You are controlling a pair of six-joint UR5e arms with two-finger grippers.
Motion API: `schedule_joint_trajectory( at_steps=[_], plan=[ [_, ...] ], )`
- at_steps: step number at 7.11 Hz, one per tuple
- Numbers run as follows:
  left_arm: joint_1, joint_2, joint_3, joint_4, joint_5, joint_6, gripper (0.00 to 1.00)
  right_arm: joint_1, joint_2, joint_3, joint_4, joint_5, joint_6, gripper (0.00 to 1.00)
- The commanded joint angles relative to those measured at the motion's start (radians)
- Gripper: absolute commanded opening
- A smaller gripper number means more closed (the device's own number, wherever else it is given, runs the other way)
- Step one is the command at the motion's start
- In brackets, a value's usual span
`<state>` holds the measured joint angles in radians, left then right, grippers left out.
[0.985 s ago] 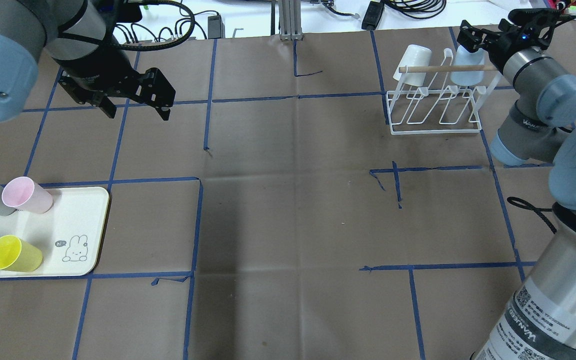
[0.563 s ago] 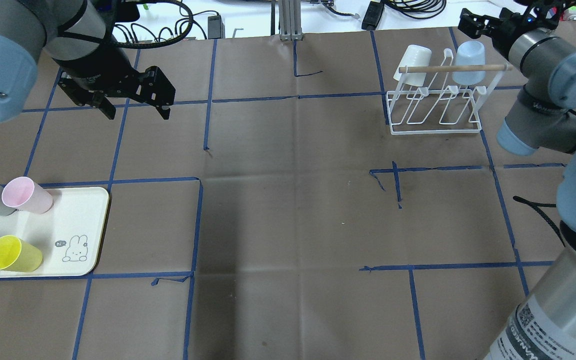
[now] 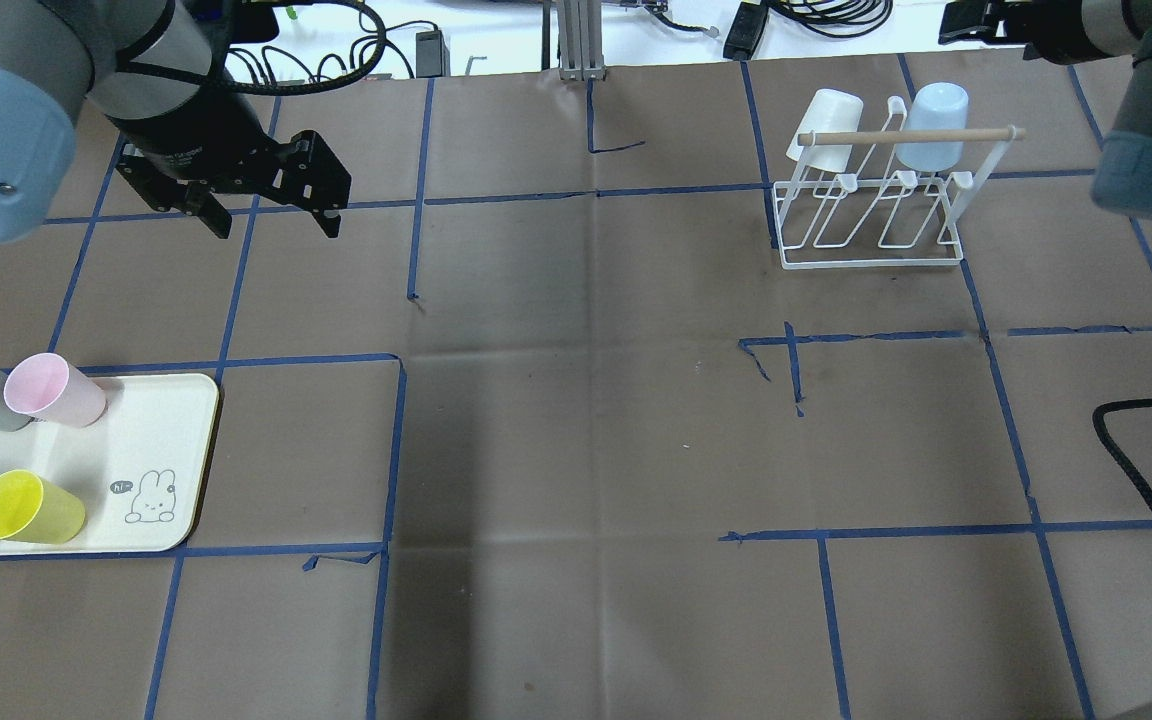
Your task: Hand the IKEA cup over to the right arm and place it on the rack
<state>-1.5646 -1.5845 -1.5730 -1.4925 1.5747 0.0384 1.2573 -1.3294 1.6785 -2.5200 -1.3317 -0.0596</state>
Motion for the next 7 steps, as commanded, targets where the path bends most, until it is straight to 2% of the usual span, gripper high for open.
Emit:
schedule_joint_trajectory(
  at_steps=[1,4,5,7],
  plan=[
    [0.000,-0.003,0.001,0.000,-0.002,-0.031,0.99,0.082,-0.081,-0.103,0.450,-0.142,0.010,1.00],
    [0.000,-0.003,0.001,0.000,-0.004,-0.031,0.99,0.199,-0.216,-0.215,1.052,-0.142,-0.046,1.00],
    [0.000,-0.003,0.001,0.000,-0.004,-0.031,0.99,0.238,-0.250,-0.244,1.180,-0.152,-0.049,1.00],
    [0.000,-0.002,-0.001,0.000,-0.005,-0.031,0.99,0.284,-0.394,-0.218,1.204,-0.164,0.005,1.00]
  ],
)
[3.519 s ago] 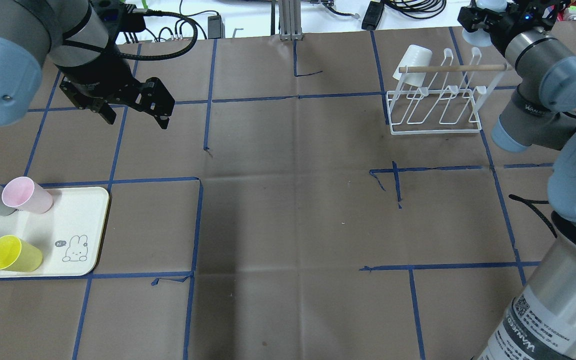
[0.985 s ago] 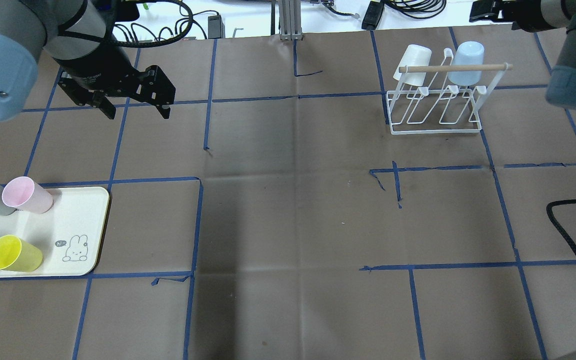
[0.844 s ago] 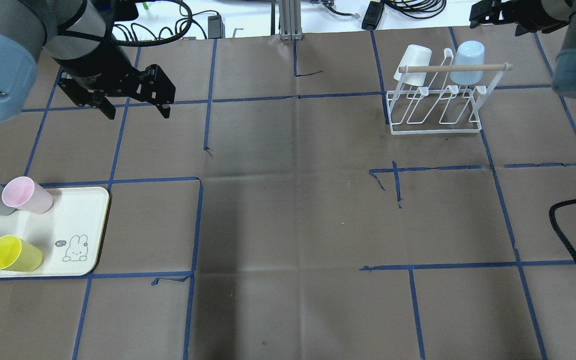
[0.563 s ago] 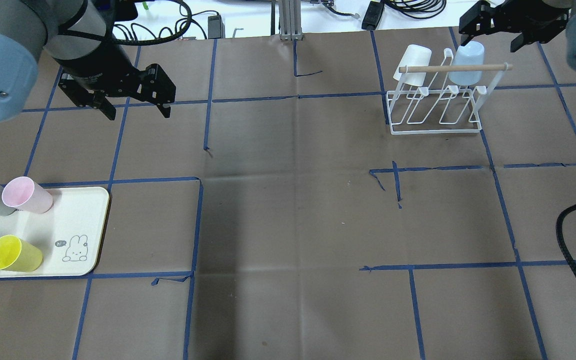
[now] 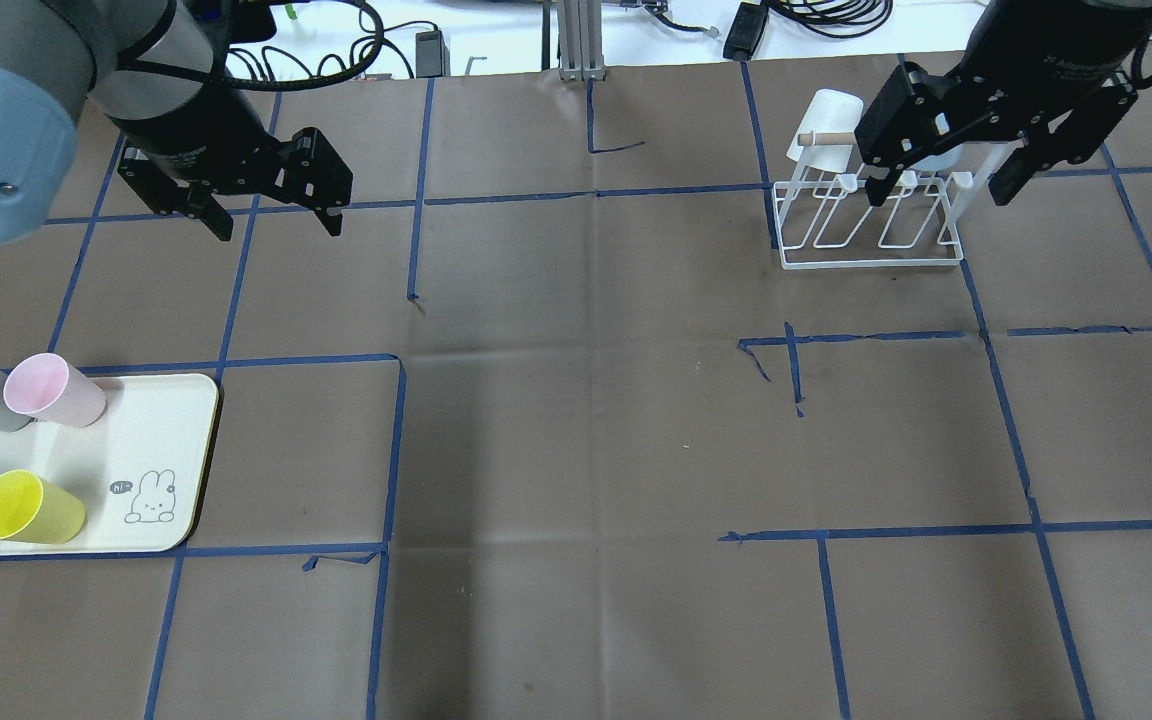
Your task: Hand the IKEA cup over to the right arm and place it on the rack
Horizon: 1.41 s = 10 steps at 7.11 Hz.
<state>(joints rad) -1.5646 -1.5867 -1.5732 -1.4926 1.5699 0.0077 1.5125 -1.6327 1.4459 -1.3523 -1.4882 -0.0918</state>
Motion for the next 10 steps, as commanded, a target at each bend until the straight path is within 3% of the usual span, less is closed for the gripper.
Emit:
schedule_joint_trajectory(
  at_steps=[1,3,6,10],
  plan=[
    [0.000,0.001,-0.001,0.000,-0.001,0.000,0.99,0.034,-0.164,0.087,0.038,-0.007,0.067,1.00],
    [0.000,0.001,-0.002,0.000,-0.001,0.000,0.99,0.035,-0.188,0.195,-0.035,0.002,0.057,1.00],
    [0.000,0.001,-0.002,0.000,-0.001,0.000,0.99,0.035,-0.037,0.082,-0.047,-0.007,0.035,1.00],
    [0.000,0.001,-0.002,0.000,-0.001,0.000,0.99,0.035,-0.018,0.073,-0.067,-0.007,0.034,1.00]
  ],
)
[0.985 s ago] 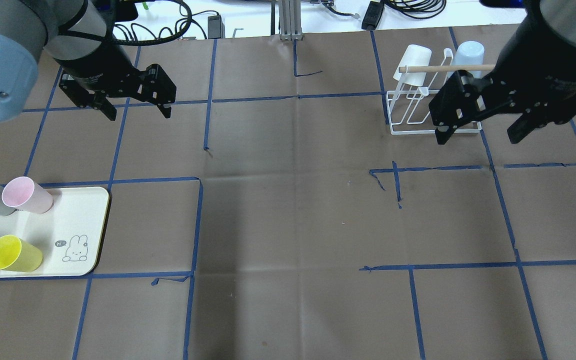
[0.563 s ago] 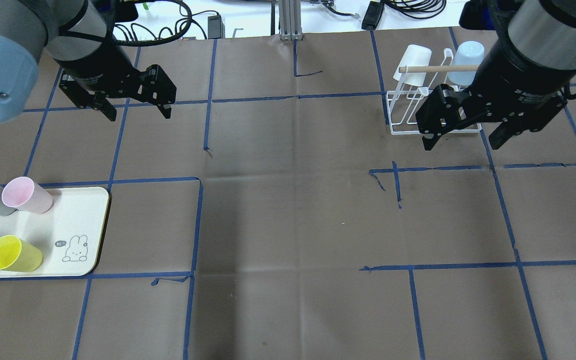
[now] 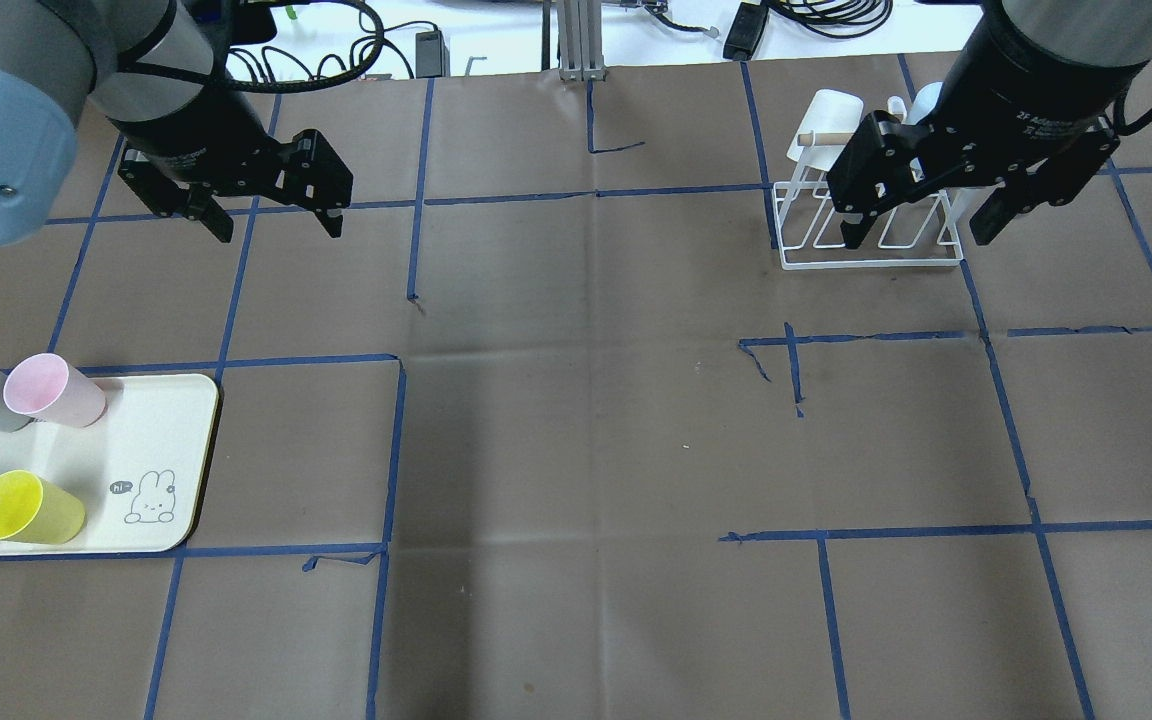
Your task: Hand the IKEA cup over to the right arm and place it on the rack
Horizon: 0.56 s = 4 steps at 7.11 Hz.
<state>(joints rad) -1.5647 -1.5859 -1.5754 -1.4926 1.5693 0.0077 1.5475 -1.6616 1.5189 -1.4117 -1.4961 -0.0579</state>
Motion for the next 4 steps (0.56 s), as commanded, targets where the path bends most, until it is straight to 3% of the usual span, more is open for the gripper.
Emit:
schedule_joint_trajectory(
  at_steps=[1,4],
  plan=[
    [0.000,0.001,0.000,0.000,0.000,0.000,0.99,0.000,0.017,0.000,-0.006,0.000,0.000,1.00],
    [0.000,0.001,0.000,0.000,0.000,0.000,0.99,0.000,0.019,0.007,-0.007,-0.028,0.004,1.00]
  ],
)
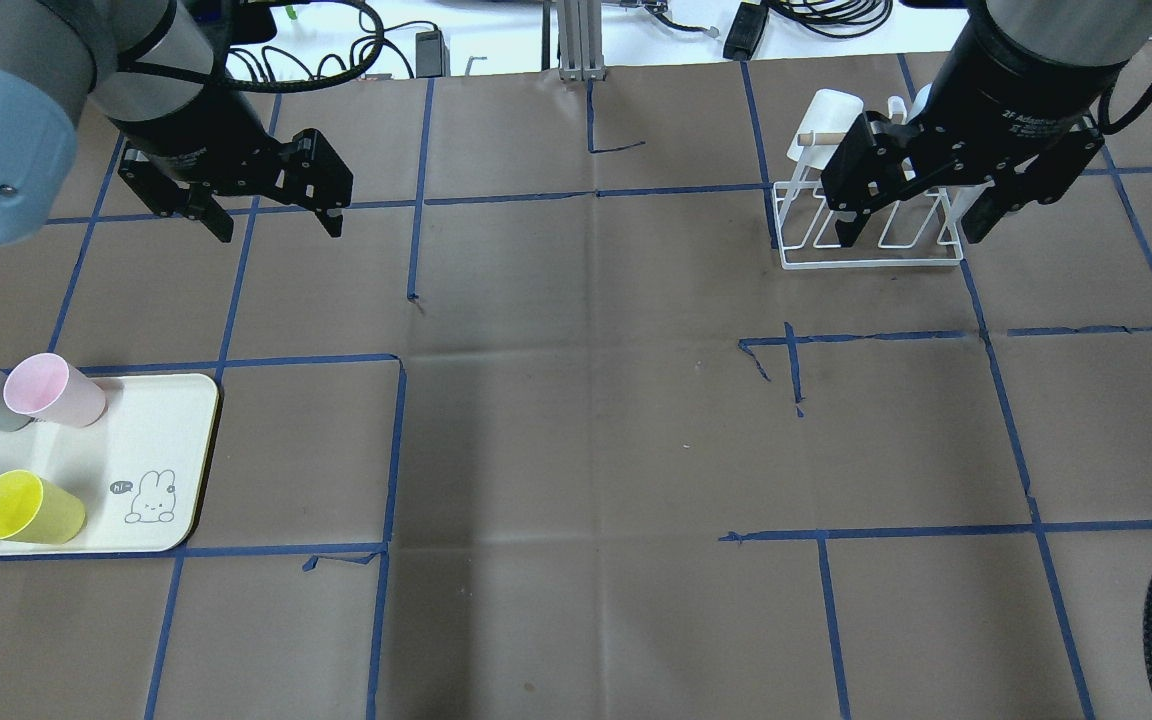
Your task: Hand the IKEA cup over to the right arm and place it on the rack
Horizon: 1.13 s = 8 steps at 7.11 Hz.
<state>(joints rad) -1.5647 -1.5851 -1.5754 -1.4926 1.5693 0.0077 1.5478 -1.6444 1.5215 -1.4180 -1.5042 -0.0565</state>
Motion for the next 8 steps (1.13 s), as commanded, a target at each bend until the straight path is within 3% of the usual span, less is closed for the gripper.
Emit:
schedule_joint_trajectory(
  at_steps=[1,8],
  plan=[
    [0.000,0.000,0.000,0.000,0.000,0.000,0.99,0.000,0.000,0.025,-0.039,-0.027,0.006,1.00],
    [0.000,0.000,-0.003,0.000,0.000,0.000,0.99,0.003,0.002,0.051,-0.067,-0.018,0.011,1.00]
  ],
)
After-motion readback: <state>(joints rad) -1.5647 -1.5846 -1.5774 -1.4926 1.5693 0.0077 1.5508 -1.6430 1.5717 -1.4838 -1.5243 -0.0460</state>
